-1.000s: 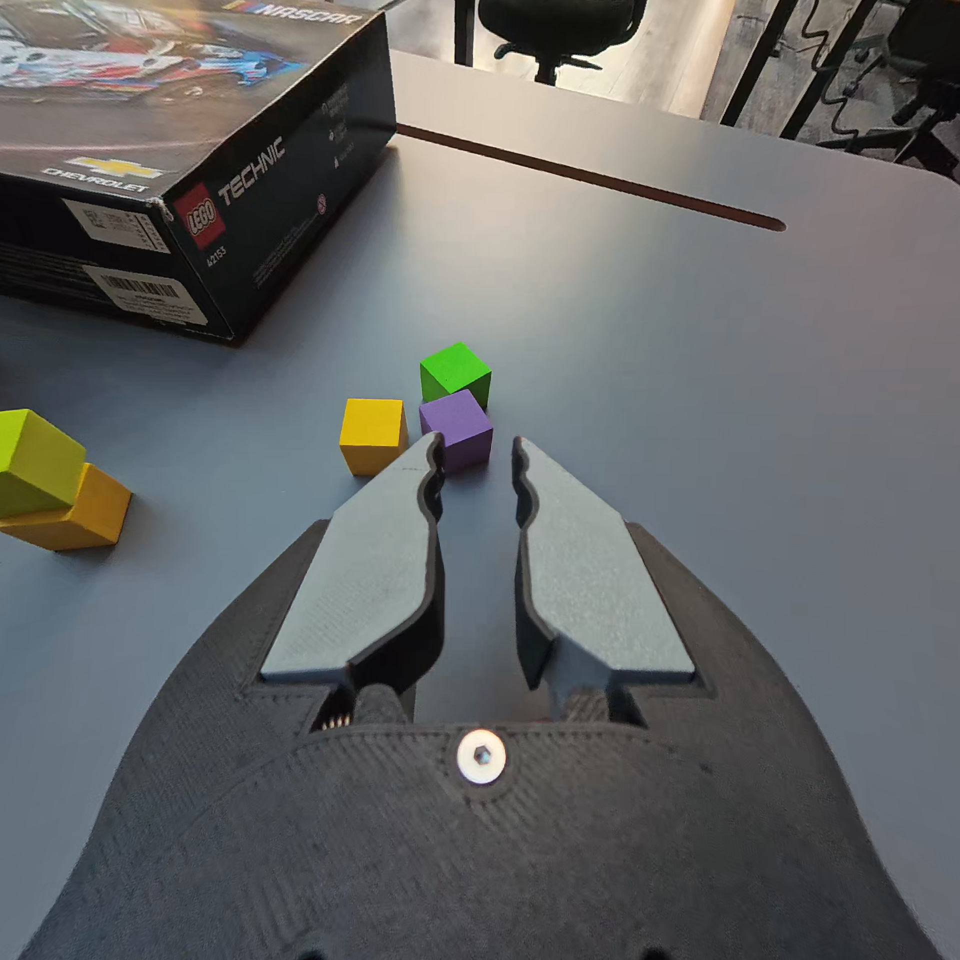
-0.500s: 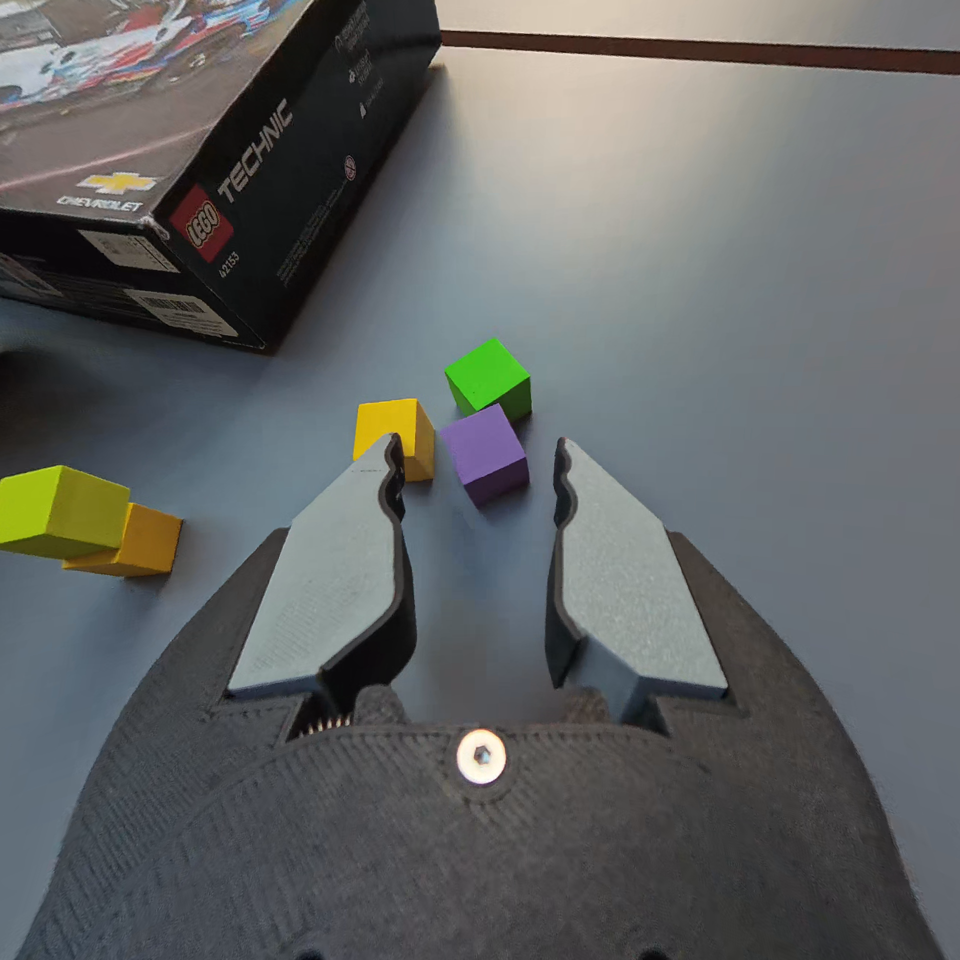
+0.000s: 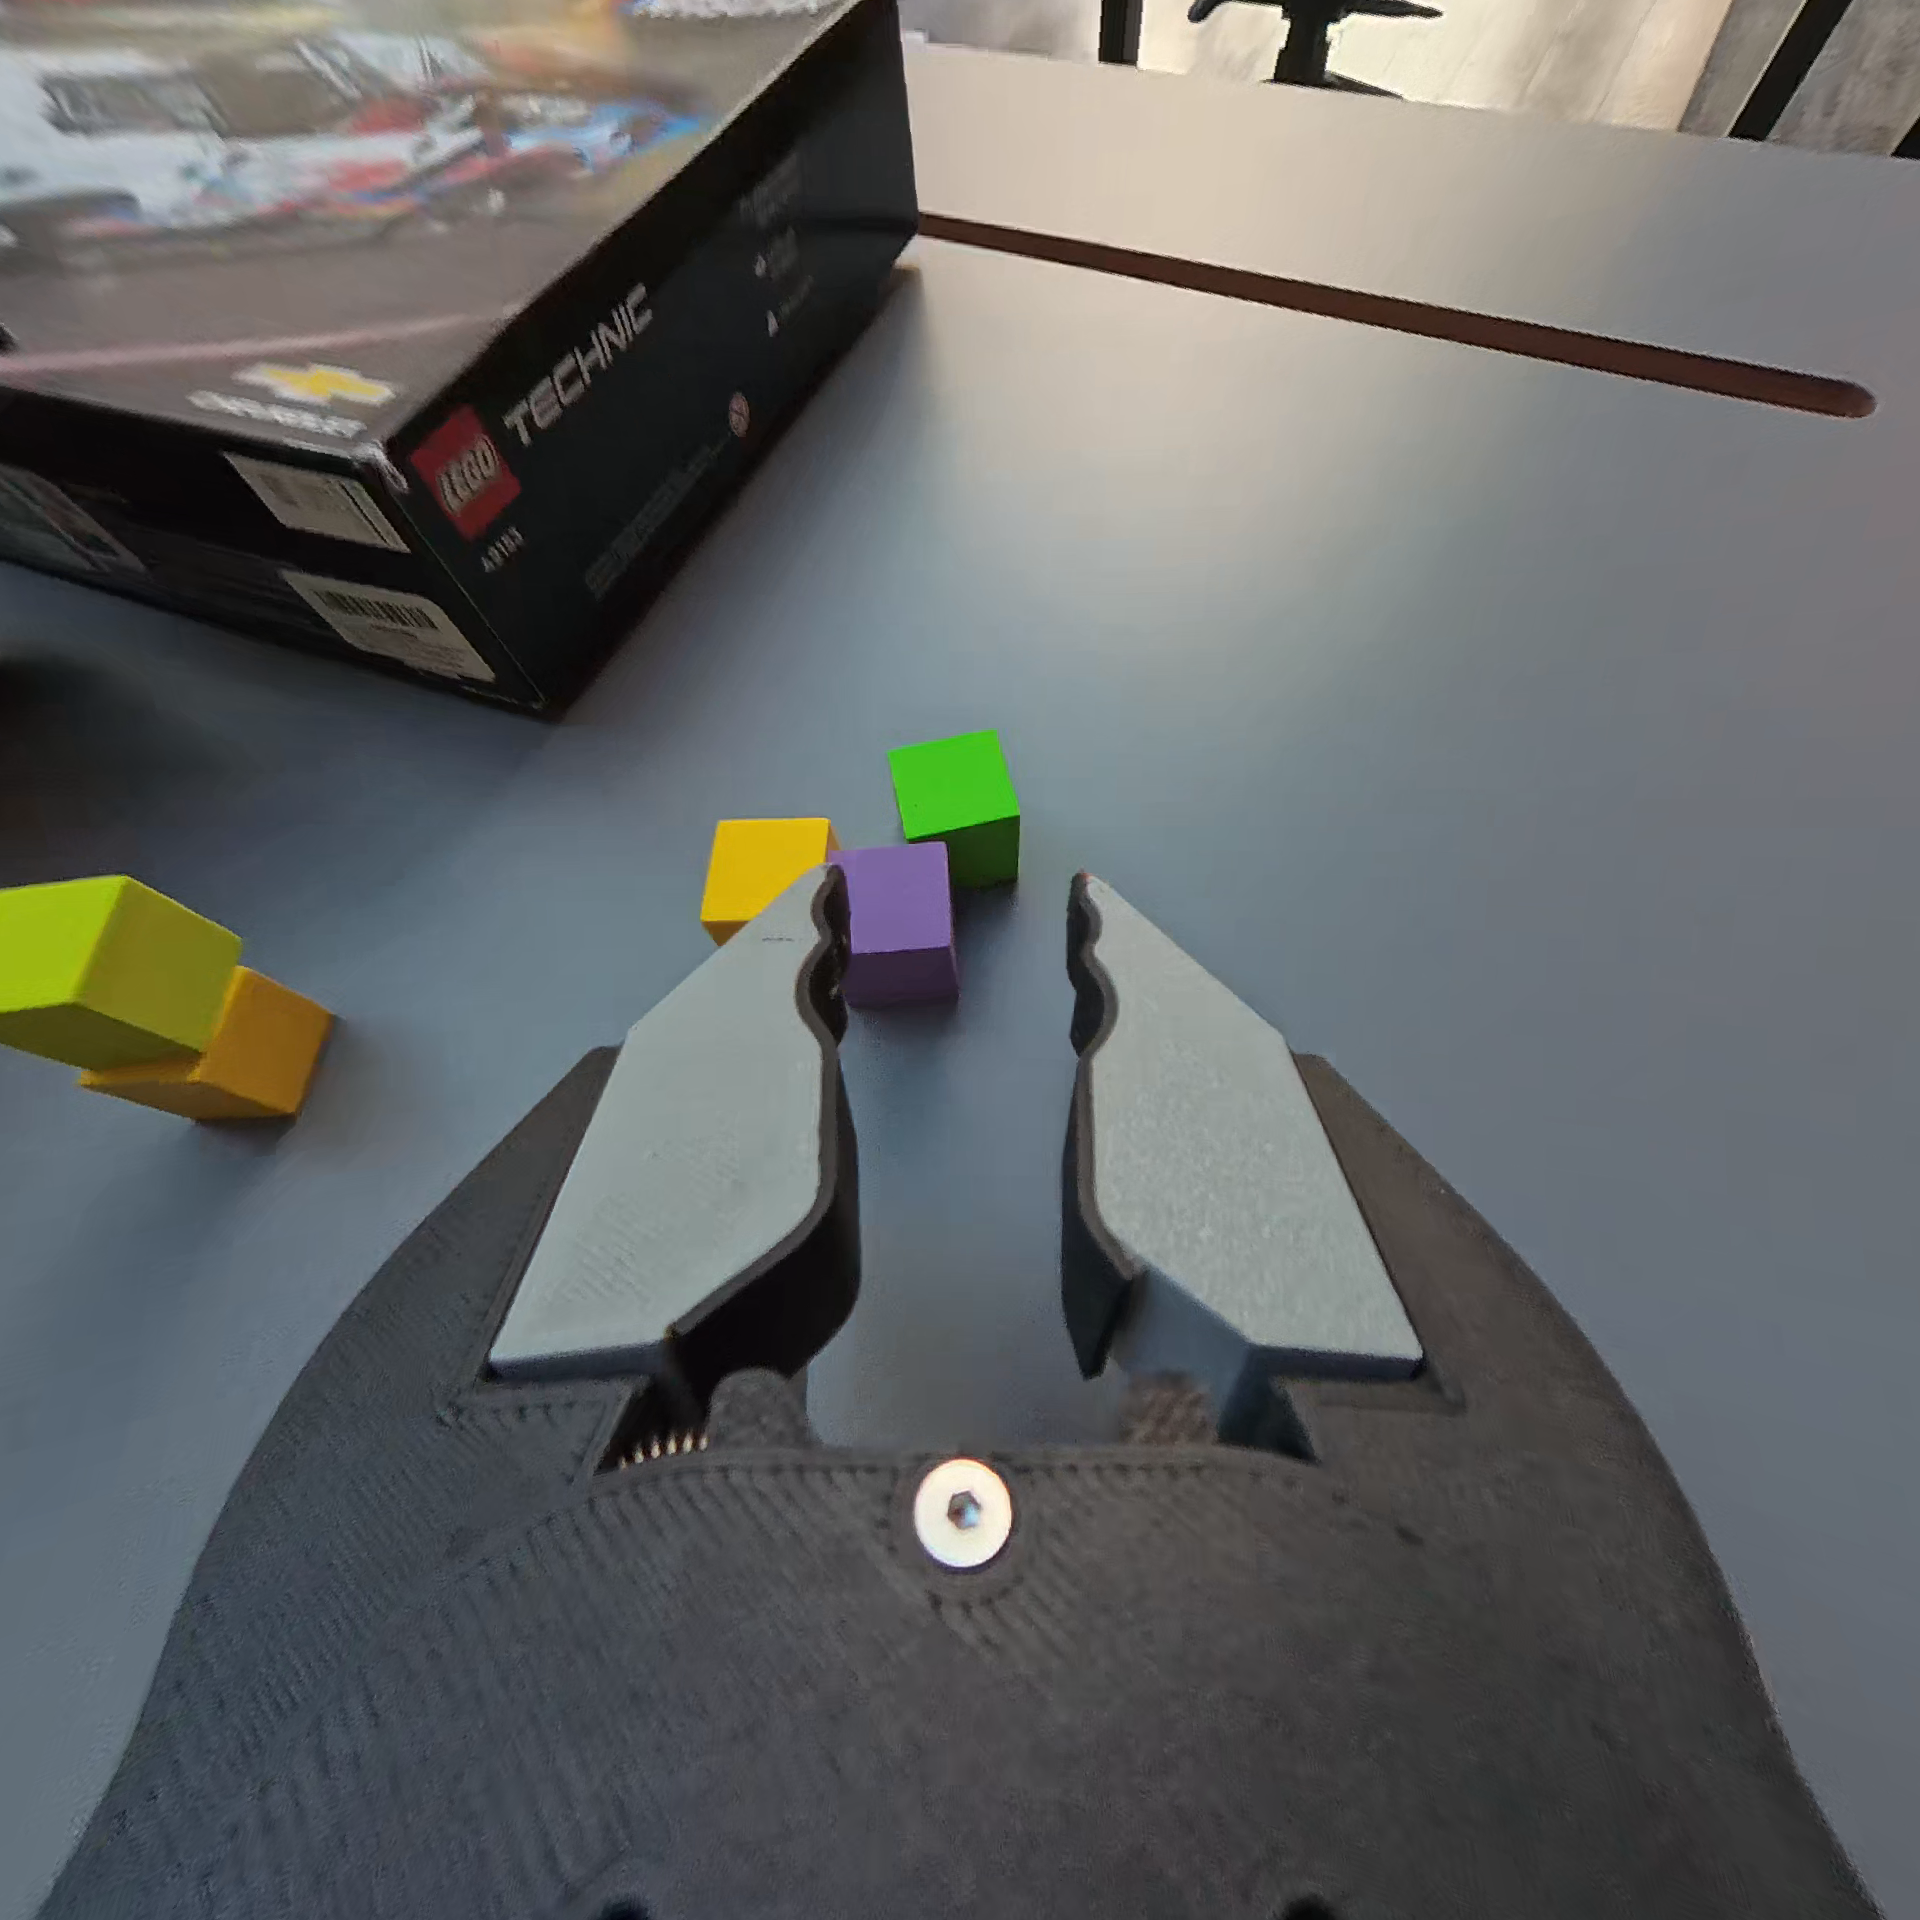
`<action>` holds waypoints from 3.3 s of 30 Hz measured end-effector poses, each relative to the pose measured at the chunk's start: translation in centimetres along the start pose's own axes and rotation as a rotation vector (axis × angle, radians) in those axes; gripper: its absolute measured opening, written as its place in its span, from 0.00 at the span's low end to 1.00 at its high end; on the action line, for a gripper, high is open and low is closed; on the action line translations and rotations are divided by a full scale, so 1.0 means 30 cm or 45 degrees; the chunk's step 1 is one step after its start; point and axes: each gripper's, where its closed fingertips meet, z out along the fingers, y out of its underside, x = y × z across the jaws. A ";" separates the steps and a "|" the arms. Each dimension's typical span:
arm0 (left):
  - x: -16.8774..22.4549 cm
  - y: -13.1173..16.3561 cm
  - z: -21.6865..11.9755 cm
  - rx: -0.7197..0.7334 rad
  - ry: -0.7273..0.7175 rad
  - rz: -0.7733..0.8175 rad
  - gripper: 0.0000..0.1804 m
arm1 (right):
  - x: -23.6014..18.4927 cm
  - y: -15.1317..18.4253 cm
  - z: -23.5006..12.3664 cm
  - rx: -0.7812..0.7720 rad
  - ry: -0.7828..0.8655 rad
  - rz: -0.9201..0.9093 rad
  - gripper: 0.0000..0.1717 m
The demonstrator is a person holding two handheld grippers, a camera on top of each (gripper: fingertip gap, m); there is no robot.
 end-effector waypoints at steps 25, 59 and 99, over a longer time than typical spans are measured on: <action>0.005 0.003 0.003 -0.008 0.000 0.028 0.12 | -0.047 0.039 0.011 -0.091 0.011 -0.206 0.20; 0.004 0.000 0.000 0.005 -0.006 0.036 0.12 | -0.536 0.013 -0.066 -0.266 -0.116 -0.195 0.14; 0.009 0.010 0.009 -0.024 0.021 0.015 0.12 | -0.212 0.019 0.014 -0.230 0.070 -0.108 0.14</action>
